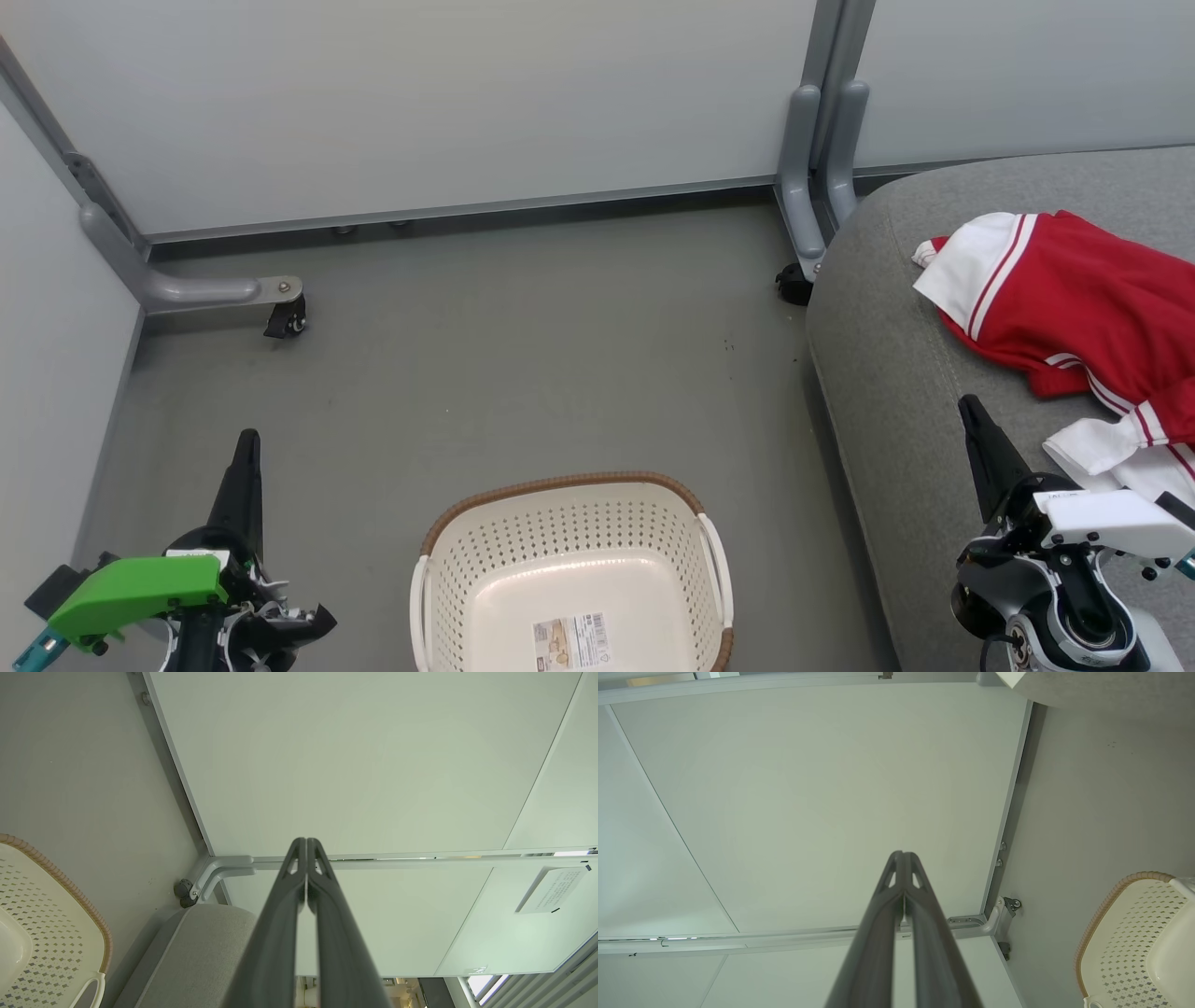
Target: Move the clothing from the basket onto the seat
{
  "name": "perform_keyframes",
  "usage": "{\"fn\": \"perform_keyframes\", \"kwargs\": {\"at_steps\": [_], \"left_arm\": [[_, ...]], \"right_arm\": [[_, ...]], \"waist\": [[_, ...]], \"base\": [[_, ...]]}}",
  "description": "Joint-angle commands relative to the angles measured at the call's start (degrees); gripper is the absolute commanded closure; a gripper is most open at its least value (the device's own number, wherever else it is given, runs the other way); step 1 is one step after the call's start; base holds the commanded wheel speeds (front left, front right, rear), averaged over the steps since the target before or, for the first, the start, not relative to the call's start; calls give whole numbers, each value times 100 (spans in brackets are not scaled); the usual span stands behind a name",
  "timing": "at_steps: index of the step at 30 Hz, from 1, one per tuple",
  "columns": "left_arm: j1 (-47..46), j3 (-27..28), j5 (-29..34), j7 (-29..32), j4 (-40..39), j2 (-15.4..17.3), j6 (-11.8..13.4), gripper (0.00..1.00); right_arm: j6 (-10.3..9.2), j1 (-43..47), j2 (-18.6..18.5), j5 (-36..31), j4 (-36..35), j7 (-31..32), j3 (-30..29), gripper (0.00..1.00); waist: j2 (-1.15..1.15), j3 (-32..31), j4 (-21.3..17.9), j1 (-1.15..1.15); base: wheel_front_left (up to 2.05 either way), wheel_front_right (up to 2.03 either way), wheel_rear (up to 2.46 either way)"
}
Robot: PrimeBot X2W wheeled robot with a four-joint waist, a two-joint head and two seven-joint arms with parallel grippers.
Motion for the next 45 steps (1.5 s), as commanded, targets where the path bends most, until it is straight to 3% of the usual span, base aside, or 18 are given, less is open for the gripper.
{"fn": "perform_keyframes", "kwargs": {"at_steps": [1, 45], "left_arm": [[-96, 31, 31, 12, 12, 8, -30, 100], [-95, 68, 57, 43, 13, -20, -30, 100]], "right_arm": [[2, -42, -4, -21, 17, 7, -17, 100], [2, -47, 23, -64, 18, 51, -54, 100]], "waist": [[0, 0, 0, 0], [0, 0, 0, 0]], "base": [[0, 0, 0], [0, 0, 0]]}}
